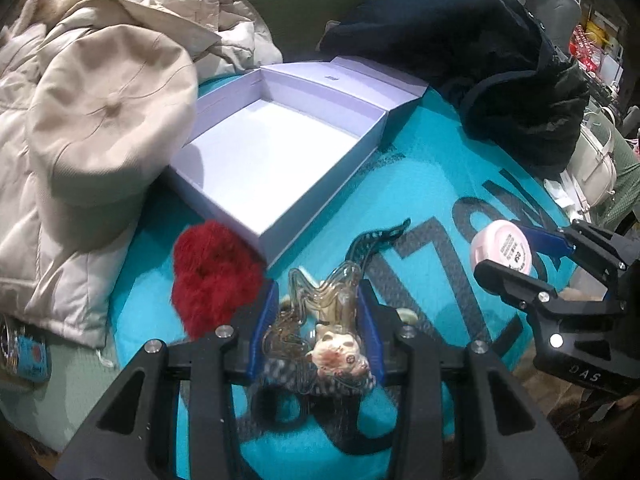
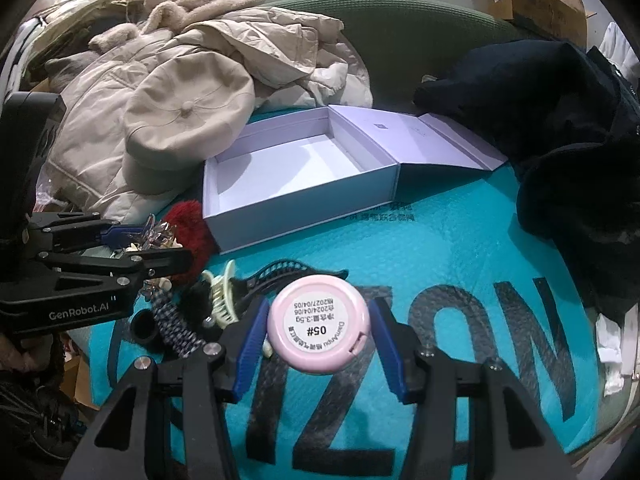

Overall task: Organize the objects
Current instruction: 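Carry the pink compact with the right gripper while the left gripper carries the star clip over the white box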

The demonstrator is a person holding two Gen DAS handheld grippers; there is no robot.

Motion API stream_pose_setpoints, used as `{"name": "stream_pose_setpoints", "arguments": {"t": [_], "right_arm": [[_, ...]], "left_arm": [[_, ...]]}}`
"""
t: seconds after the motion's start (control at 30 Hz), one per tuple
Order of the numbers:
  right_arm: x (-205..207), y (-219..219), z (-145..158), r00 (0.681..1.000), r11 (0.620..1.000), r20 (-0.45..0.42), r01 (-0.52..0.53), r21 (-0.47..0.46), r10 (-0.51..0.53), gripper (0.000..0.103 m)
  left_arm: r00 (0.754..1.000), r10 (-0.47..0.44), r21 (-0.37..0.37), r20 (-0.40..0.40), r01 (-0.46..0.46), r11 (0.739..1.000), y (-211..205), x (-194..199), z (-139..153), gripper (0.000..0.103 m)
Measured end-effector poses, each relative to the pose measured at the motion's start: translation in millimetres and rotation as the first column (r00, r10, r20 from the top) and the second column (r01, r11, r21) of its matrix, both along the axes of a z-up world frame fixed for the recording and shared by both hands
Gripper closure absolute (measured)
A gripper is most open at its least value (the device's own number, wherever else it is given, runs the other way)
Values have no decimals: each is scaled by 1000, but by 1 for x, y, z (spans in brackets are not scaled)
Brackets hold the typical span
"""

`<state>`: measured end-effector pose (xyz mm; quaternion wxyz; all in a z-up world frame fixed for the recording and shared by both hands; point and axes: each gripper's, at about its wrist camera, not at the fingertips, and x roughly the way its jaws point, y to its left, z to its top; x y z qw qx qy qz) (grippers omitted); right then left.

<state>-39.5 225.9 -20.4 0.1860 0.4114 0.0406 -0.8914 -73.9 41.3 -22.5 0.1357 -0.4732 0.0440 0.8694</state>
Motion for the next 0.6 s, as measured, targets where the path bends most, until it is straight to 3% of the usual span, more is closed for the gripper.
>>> {"name": "stream_pose_setpoints", "arguments": {"t": [0.6], "right_arm": [[-75,-2,9,999,999,-9,-51,-7,51,51]], "left_arm": [[1000,12,-45,-28,-13,999,12,-77,11,65]]}}
